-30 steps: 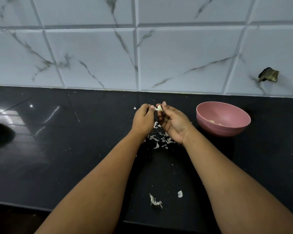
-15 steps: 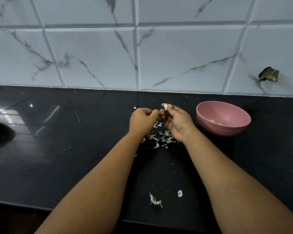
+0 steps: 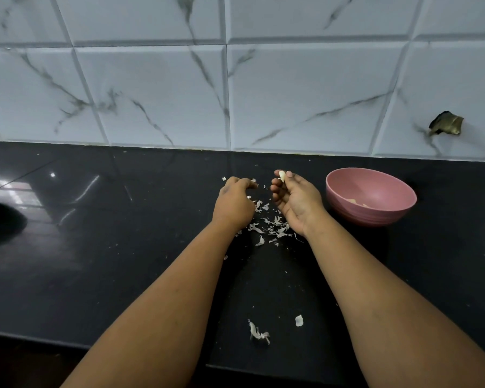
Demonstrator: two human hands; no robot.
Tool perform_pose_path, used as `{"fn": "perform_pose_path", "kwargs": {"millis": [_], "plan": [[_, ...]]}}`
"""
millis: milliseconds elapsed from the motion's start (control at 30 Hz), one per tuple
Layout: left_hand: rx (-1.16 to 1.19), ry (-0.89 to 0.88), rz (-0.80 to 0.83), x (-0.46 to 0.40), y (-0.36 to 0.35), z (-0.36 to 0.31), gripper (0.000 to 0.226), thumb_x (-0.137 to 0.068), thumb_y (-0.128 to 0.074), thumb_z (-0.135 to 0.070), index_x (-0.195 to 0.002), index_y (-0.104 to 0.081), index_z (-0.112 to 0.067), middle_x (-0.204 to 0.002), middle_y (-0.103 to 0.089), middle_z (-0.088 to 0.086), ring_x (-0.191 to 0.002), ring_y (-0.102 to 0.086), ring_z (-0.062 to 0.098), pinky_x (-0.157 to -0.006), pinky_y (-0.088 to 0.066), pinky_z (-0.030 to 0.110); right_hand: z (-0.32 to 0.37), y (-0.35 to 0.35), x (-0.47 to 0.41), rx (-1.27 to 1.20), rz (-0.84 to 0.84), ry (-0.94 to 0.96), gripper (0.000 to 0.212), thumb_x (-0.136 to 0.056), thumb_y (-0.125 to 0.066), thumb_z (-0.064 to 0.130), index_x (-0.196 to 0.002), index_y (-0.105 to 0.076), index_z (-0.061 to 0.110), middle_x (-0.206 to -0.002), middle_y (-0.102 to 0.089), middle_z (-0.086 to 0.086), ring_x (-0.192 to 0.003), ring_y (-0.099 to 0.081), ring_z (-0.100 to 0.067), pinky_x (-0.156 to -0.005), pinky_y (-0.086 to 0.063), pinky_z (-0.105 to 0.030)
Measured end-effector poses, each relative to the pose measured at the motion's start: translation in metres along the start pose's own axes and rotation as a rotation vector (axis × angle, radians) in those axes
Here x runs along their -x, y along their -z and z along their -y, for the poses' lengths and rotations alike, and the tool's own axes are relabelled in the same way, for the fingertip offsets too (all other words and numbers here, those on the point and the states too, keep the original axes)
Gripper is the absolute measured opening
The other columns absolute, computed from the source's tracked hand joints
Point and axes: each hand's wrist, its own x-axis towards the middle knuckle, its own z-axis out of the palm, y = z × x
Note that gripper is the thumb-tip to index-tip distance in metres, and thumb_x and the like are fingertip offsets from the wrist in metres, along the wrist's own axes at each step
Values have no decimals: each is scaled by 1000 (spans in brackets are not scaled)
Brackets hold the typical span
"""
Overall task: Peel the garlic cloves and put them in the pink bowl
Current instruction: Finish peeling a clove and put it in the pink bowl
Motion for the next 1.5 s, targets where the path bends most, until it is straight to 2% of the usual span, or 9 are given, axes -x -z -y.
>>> {"fn": "perform_pose_path", "kwargs": {"millis": [133, 267, 400, 467, 667, 833, 1067, 1233, 1500], "plan": [[9, 46, -32, -1, -3, 1, 15, -92, -65, -32, -97, -69, -19, -106, -63, 3, -105, -58, 19, -83, -42, 28, 0, 0, 0, 27, 21, 24, 21, -102, -46, 14, -96, -66, 15, -81, -61, 1, -68, -57, -6, -60, -48, -18], [74, 116, -148, -1, 1, 1, 52, -91, -65, -41, -52, -40, -16, -51, -43, -3, -57, -44, 12, -59, -33, 27, -2, 1, -1, 57, 41, 35, 18, -100, -48, 12, -99, -66, 15, -84, -62, 1, -72, -57, -7, -62, -47, -19], [185, 98, -170, -1, 3, -3, 6, -94, -58, -20, -90, -62, -19, -87, -62, -3, -79, -57, 11, -75, -46, 30, -3, 1, -1, 74, 52, 40, 17, -99, -51, 10, -98, -66, 17, -85, -64, 1, -74, -58, -6, -63, -48, -19], [229, 70, -154, -1, 2, -3, 28, -94, -58, -13, -120, -59, -20, -111, -62, -4, -95, -60, 12, -88, -49, 31, -3, 2, 0, 79, 56, 44, 16, -98, -53, 9, -98, -67, 17, -86, -65, 1, -75, -59, -6, -63, -48, -18], [409, 52, -250, 0, 2, -4, 23, -83, -76, -37, -73, -68, -18, -62, -63, -6, -54, -53, 1, -57, -44, 18, -3, 2, 2, 101, 101, 64, 12, -93, -60, 7, -94, -69, 17, -89, -67, 0, -77, -60, -6, -65, -48, -20], [526, -14, -212, 2, 1, -10, 4, -87, -74, -22, -86, -70, -25, -78, -69, -11, -73, -62, 4, -73, -54, 26, -3, 2, 4, 101, 159, 72, 11, -89, -64, 5, -96, -69, 12, -86, -70, -1, -76, -64, -6, -69, -51, -20], [383, -53, -221, 1, -1, -7, 22, -90, -68, -22, -75, -64, -38, -67, -66, -22, -68, -61, -5, -98, -49, 48, -7, 4, 1, 108, 188, 73, 13, -89, -63, 3, -100, -69, 10, -88, -71, -3, -74, -65, -6, -70, -54, -18], [362, -42, -190, 2, 0, -10, 10, -95, -62, -19, -87, -69, -21, -72, -62, -18, -70, -58, -2, -72, -46, 23, -8, 4, 0, 127, 187, 86, 16, -90, -62, 2, -105, -68, 6, -87, -70, -3, -73, -63, -7, -70, -53, -17], [333, -50, -197, 3, 1, -11, 11, -95, -60, -17, -86, -67, -20, -73, -62, -16, -72, -60, 2, -71, -48, 24, -8, 4, 1, 149, 193, 82, 15, -89, -63, 3, -102, -69, 8, -88, -70, -4, -76, -63, -9, -71, -54, -19]]}}
